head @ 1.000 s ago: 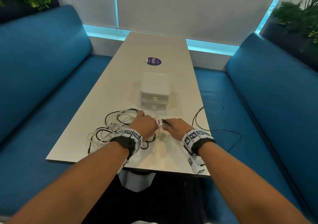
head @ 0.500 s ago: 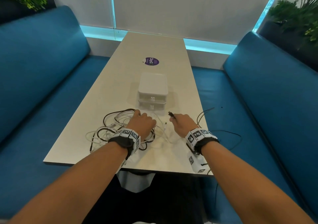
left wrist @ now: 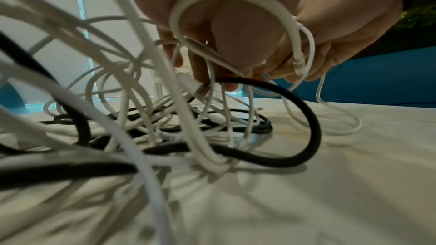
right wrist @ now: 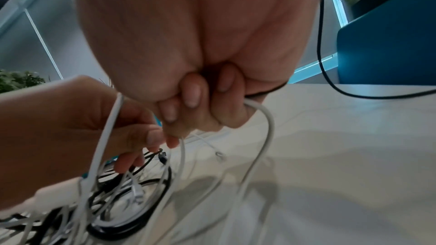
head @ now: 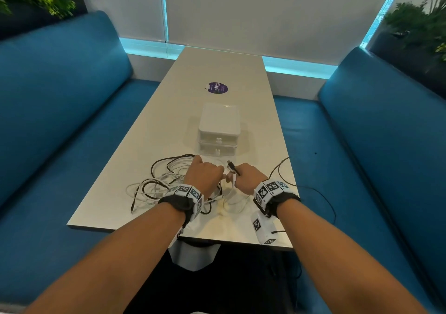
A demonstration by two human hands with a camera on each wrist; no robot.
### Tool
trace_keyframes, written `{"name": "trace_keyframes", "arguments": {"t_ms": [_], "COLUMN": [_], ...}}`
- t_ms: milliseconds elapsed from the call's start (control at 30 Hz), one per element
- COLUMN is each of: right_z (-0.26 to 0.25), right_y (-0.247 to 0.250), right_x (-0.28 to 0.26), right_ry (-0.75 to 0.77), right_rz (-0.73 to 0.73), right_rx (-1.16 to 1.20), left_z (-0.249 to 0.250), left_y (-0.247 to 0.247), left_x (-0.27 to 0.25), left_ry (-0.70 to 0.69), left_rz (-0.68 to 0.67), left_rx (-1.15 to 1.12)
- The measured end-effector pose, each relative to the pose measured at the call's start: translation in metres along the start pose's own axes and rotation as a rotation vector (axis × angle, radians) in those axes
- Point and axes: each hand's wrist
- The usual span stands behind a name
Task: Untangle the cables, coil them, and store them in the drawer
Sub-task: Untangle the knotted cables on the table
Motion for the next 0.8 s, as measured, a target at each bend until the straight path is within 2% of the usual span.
{"name": "trace_keyframes", "arguments": {"t_ms": [133, 233, 333, 500, 633, 800], "right_z": [0.010, 0.030, 0.041, 0.019, 0.004, 0.011], "right_y": [0.006, 0.021, 0.027, 0.011, -0.007, -0.008], "right_x": [-0.001, -0.003, -0.005, -0.004, -0.003, -0.002], "right_ry": [0.003, -0.101, -0.168, -0.122, 0.075, 0.105], "right_rz": [0.033, 0.135, 0.196, 0.293, 0.172, 0.104], "right_rx": [-0.162, -0.340, -0.428, -0.304, -0.113, -0.030], "left_z": [-0.003, -0.011, -0.006, 0.009, 0.010, 0.002], "left_y": [-0.004, -0.008, -0.005, 0.001, 0.001, -0.001], "left_x": [0.000, -0.002, -0.001, 0.004, 0.003, 0.001], "left_ry": [0.005, 0.030, -0.002, 0.006, -0.008, -0.013], "left_rz": [0.019, -0.006, -0.028, -0.046, -0.057, -0.041], "left_rx": [-0.025, -0.016, -0.014, -0.041, -0.045, -0.060]}}
Point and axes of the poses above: each hand's wrist, its own x-axis towards the middle knuckle, its own y-axis out of the back of the hand, z = x × y, and after that the axes turned 8 degrees about z, right-handed
